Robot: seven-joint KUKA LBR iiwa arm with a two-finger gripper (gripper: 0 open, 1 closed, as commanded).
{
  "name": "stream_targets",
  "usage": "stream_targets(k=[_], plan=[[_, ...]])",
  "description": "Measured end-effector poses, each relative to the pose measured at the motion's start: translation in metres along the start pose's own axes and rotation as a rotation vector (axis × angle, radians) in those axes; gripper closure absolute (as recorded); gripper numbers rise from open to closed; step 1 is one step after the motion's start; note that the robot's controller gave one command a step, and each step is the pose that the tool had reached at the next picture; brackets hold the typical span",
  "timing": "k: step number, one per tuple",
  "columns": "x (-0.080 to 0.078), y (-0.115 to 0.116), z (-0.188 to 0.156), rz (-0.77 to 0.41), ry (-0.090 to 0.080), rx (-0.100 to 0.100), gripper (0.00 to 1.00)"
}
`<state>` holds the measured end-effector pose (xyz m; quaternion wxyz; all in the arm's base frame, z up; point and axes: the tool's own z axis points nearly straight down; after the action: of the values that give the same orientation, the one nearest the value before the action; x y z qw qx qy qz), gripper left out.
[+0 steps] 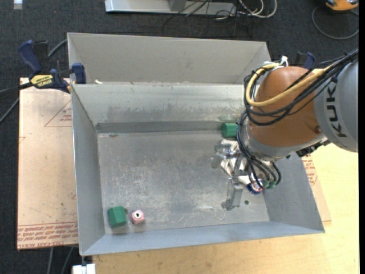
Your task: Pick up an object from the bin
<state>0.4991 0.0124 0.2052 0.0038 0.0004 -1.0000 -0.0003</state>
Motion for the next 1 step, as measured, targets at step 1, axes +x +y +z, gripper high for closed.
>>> stream_targets(k=[1], plan=[[-0.0003,0.0000,-0.0020,0.000,-0.003,0.000,0.00]])
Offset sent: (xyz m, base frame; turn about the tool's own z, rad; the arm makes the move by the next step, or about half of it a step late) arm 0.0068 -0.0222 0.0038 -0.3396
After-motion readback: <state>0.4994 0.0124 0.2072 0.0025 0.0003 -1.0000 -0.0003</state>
